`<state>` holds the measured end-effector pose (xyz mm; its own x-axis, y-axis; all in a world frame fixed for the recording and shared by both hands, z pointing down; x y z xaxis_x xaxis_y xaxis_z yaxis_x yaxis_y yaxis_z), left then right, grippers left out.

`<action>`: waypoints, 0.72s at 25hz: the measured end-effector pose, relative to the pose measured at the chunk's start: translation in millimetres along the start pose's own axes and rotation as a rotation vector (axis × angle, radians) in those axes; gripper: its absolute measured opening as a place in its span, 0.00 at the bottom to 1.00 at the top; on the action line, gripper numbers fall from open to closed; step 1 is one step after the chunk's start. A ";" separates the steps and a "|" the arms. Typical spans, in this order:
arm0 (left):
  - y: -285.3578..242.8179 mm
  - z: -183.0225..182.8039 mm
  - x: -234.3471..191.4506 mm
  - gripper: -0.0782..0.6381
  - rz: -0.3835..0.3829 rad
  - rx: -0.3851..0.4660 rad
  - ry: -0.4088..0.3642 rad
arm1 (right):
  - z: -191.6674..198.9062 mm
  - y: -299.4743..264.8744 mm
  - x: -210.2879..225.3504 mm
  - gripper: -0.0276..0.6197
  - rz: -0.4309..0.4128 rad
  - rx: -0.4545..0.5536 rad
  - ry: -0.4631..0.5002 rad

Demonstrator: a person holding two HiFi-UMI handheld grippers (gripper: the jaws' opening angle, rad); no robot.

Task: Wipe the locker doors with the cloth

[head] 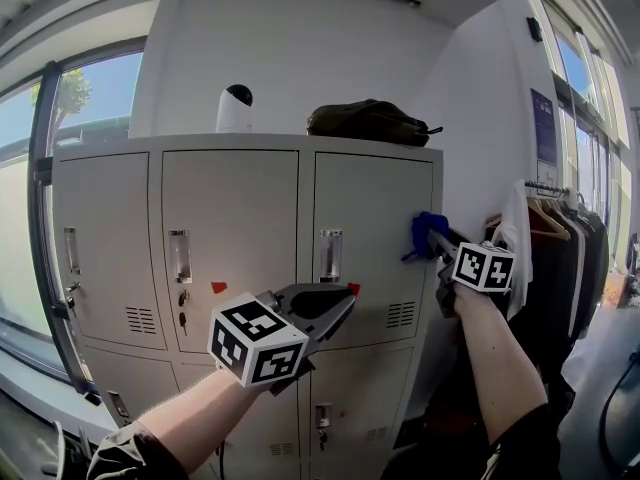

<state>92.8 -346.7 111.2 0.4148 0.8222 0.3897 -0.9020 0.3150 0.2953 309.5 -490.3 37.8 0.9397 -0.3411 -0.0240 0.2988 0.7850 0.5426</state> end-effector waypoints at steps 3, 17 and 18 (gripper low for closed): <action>-0.1 1.5 1.9 0.12 0.002 -0.004 0.001 | -0.5 5.7 1.2 0.28 0.015 0.006 -0.004; 36.6 -10.9 -7.3 0.12 -0.044 0.013 0.000 | 6.2 -25.2 -192.4 0.28 -0.343 0.031 -0.045; 40.1 -10.5 -9.2 0.12 -0.050 0.011 0.000 | 12.9 -28.7 -198.4 0.28 -0.349 0.022 -0.053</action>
<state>51.5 -336.7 110.3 0.4589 0.8056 0.3747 -0.8790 0.3502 0.3235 112.4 -451.8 37.8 0.7716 -0.6135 -0.1680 0.5962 0.6055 0.5271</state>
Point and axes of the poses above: the fingertips, and each gripper's own axes: y backward along the fingers, x to its right, z out of its underside, the point moved 1 cm from there along y, backward along the fingers, and after that the axes turned 10 degrees about x, right-handed, at the moved point
